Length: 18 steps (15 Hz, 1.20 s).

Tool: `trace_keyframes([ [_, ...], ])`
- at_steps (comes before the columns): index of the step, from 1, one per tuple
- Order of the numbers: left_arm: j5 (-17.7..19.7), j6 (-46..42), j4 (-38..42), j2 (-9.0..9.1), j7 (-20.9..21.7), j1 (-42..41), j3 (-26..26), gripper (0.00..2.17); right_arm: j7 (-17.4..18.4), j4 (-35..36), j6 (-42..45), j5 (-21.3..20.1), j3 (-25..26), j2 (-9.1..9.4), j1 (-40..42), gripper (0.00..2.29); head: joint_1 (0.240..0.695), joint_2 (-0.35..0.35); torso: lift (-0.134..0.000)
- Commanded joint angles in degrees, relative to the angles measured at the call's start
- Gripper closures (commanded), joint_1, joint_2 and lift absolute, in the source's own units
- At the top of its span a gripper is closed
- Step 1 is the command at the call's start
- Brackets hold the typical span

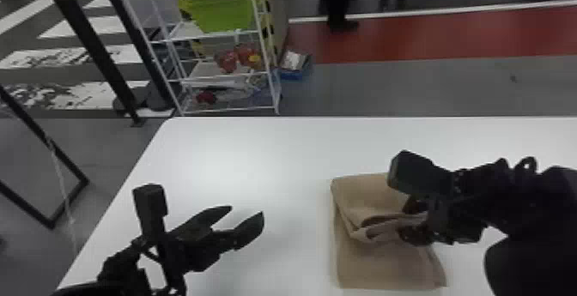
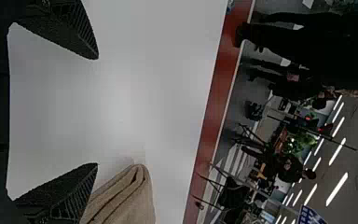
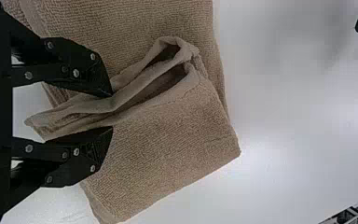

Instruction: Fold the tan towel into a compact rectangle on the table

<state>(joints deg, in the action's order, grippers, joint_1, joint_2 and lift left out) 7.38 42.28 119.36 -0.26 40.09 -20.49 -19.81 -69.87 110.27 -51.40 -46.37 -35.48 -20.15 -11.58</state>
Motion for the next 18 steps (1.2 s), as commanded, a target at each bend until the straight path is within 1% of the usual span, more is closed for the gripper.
trace_keyframes([
  [1,0.09,0.04,-0.09,0.41,0.16,0.28,-0.58,0.06,0.00,-1.03,-0.24,0.22,-0.29,0.90,-0.98,0.90,0.695,0.212,-0.123],
  [2,0.09,0.04,-0.18,0.41,0.16,0.45,-0.58,0.06,0.00,-1.82,-0.24,0.49,-0.29,1.43,-1.51,1.22,0.695,0.220,-0.123],
  [4,0.09,0.04,-0.36,0.41,0.43,0.81,-0.58,0.06,0.35,-2.43,-0.24,0.84,-0.20,2.04,-1.95,1.24,0.695,0.226,-0.123],
  [6,0.01,0.04,-0.71,0.41,0.78,1.16,-0.49,0.06,0.35,-2.08,-0.24,1.63,0.06,2.13,-2.65,1.24,0.695,0.229,-0.123],
  [7,0.01,0.04,-0.80,0.41,0.78,1.16,-0.49,0.06,0.26,-1.99,-0.24,1.63,0.15,2.13,-2.74,1.30,0.695,0.231,-0.123],
  [11,0.01,-0.13,-0.97,0.41,1.39,1.16,-0.49,0.06,0.70,-0.67,-0.24,2.07,0.77,2.30,-2.39,1.30,0.695,0.232,-0.123],
  [12,-0.17,0.04,-0.97,0.41,1.92,1.25,-0.32,0.06,1.49,0.20,-0.24,2.24,1.03,2.39,-2.65,1.30,0.695,0.232,-0.123],
  [14,-0.52,0.57,-1.15,0.41,5.00,1.16,0.12,0.06,2.81,1.17,-0.24,3.21,1.73,2.74,-3.01,1.30,0.695,0.230,-0.123],
  [15,-0.43,0.57,-1.50,0.41,5.44,1.16,0.65,0.06,3.60,1.17,-0.06,3.30,2.70,3.18,-3.27,1.30,0.695,0.225,-0.123],
  [16,-0.17,0.39,-1.68,0.41,5.44,0.98,1.18,0.06,4.65,1.26,-0.06,4.27,3.67,3.62,-3.45,1.30,0.695,0.219,-0.123],
  [18,-0.08,-0.84,-2.20,0.41,4.82,0.98,3.64,0.06,6.50,1.08,0.46,4.97,5.69,4.85,-3.80,1.30,0.695,0.200,-0.123],
])
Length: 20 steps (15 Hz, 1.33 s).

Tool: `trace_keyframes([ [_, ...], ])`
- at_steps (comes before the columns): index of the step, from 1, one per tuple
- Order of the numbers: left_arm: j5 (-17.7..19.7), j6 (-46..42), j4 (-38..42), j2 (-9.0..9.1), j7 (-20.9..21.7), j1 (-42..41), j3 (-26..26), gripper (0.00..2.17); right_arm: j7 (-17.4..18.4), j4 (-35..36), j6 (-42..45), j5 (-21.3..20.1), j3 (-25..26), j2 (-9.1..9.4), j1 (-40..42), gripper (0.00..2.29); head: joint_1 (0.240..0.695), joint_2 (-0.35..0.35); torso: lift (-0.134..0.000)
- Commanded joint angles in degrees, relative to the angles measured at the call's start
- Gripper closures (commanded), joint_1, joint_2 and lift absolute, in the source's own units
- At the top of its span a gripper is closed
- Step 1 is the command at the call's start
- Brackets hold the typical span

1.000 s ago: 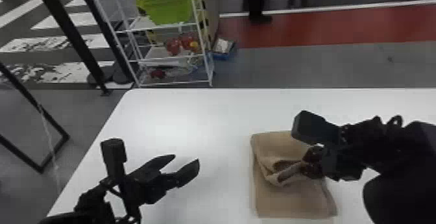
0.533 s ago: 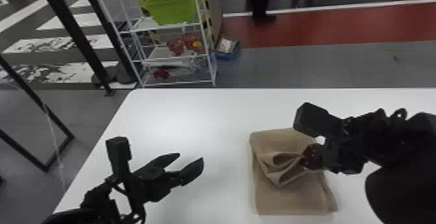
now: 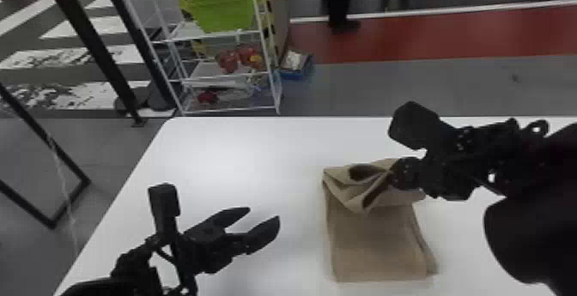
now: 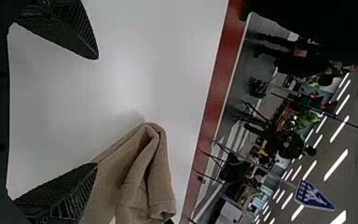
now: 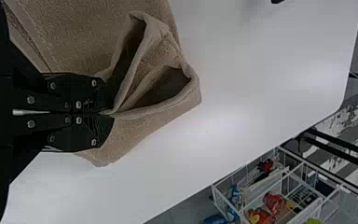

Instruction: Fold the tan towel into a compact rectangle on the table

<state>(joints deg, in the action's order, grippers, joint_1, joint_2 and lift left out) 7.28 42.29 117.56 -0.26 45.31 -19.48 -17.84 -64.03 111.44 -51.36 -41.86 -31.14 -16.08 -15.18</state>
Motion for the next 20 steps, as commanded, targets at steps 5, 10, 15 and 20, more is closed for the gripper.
trace_keyframes([
  [5,-0.25,-4.89,-1.37,0.41,-2.59,0.76,5.97,0.06,1.19,1.33,0.42,1.87,2.22,1.84,0.15,1.30,0.695,0.157,-0.123],
  [10,-0.51,-4.71,-0.67,0.41,-2.33,0.41,7.20,0.06,-1.01,2.03,-0.28,0.81,1.17,1.31,2.44,1.30,0.695,0.135,-0.123],
  [15,-0.51,-4.71,-0.49,0.41,-2.24,0.24,6.50,0.06,-5.49,0.62,-0.63,-1.12,-1.20,0.26,3.58,1.30,0.695,0.144,-0.123],
  [20,-0.60,-4.71,-0.58,0.41,-2.33,-0.03,6.50,0.06,-7.33,-1.48,-0.81,-2.97,-3.84,0.08,4.20,1.30,0.695,0.156,-0.123],
])
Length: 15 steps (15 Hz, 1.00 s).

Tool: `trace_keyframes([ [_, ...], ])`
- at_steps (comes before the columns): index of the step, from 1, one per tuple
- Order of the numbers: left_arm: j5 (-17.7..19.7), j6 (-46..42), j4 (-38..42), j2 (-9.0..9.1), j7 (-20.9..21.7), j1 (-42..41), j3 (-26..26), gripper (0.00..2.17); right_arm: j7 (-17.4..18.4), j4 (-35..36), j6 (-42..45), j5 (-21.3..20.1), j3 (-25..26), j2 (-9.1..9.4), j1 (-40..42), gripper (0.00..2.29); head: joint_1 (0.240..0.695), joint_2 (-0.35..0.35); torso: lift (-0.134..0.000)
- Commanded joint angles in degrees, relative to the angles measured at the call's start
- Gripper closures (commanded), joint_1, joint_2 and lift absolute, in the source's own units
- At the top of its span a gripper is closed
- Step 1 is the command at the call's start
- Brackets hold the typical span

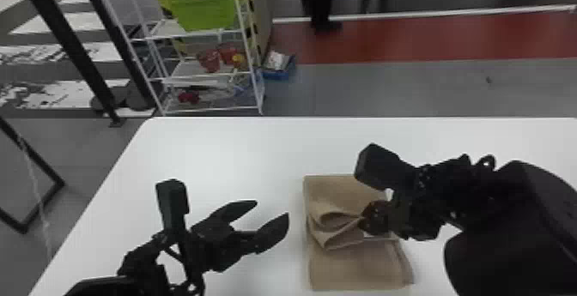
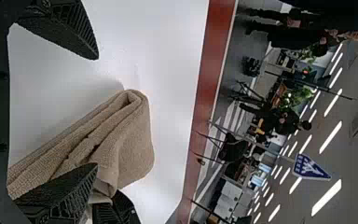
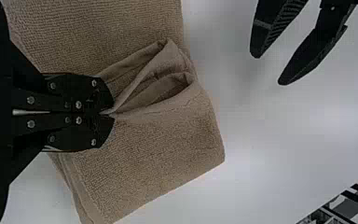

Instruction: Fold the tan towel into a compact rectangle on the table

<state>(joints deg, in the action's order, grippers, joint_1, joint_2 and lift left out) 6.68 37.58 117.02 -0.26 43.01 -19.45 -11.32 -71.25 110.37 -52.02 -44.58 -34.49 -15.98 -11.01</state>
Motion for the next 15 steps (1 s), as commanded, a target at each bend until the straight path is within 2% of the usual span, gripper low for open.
trace_keyframes([
  [1,0.00,0.00,0.05,0.41,-0.03,-0.24,-0.02,0.07,-0.65,-0.42,-0.67,-0.16,-0.66,0.07,0.02,1.28,0.695,0.158,-0.123],
  [4,0.00,0.00,0.05,0.41,-0.03,-0.33,-0.28,0.07,-3.37,0.82,-4.01,1.42,-0.84,0.16,-0.50,0.83,0.695,0.163,-0.123],
  [7,0.00,0.00,0.31,0.41,-0.12,-0.41,-0.28,0.07,-4.52,2.84,-6.12,1.95,-1.37,-0.11,-0.07,0.57,0.695,0.175,-0.123],
  [10,0.00,0.00,0.40,0.41,-0.12,-0.50,-0.19,0.07,-5.13,3.28,-6.12,1.42,-2.25,-0.90,0.55,0.57,0.695,0.186,-0.123],
  [15,0.00,-0.18,0.40,0.41,-0.12,-0.85,-0.19,0.07,-4.43,2.84,-4.89,-0.78,-3.21,-0.99,0.81,0.57,0.695,0.185,-0.123],
])
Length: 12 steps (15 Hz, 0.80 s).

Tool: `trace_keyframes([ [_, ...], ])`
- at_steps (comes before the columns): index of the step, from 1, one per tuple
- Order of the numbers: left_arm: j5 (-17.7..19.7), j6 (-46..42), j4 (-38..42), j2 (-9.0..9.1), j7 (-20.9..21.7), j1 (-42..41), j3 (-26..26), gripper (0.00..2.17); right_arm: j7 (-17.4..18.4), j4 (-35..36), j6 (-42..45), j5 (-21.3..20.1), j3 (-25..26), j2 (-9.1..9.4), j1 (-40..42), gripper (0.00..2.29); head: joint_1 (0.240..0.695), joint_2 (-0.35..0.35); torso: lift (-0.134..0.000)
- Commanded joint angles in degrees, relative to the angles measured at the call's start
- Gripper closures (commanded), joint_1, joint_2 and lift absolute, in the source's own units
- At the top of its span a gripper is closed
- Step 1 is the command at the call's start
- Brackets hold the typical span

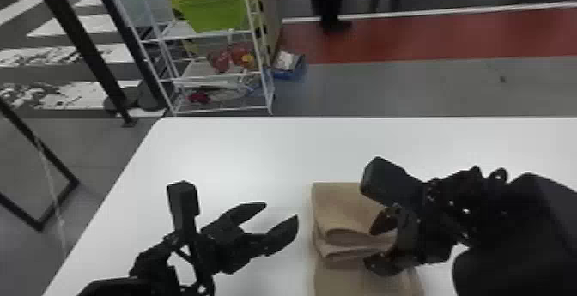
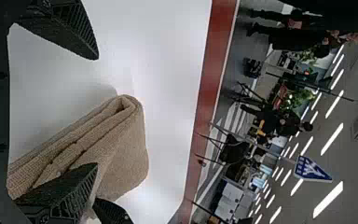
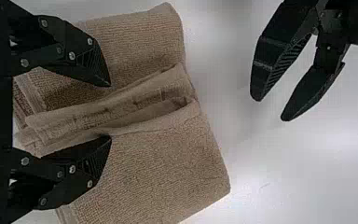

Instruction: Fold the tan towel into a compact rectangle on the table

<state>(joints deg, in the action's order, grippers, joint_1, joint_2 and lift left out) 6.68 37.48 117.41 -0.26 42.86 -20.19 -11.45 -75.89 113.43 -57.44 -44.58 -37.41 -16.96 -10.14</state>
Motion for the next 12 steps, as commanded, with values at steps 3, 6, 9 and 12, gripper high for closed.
trace_keyframes([
  [3,0.00,-0.08,0.01,0.41,0.03,-0.20,-0.24,0.07,1.18,-0.58,1.06,-2.09,-0.73,0.08,-0.06,0.59,0.695,0.182,-0.123],
  [6,0.00,-0.08,0.01,0.41,0.03,-0.20,-0.06,0.07,1.62,-0.58,1.58,-2.09,-0.73,0.08,-0.06,0.77,0.695,0.180,-0.123],
  [9,0.00,-0.08,0.18,0.41,0.03,-0.29,-0.06,0.07,1.53,-0.58,1.41,-2.35,-0.82,0.08,0.03,0.76,0.695,0.179,-0.123],
  [12,0.00,-0.08,0.45,0.41,-0.06,-0.46,0.03,0.07,1.09,0.47,0.70,-2.09,-1.35,0.08,0.03,0.57,0.695,0.179,-0.123],
])
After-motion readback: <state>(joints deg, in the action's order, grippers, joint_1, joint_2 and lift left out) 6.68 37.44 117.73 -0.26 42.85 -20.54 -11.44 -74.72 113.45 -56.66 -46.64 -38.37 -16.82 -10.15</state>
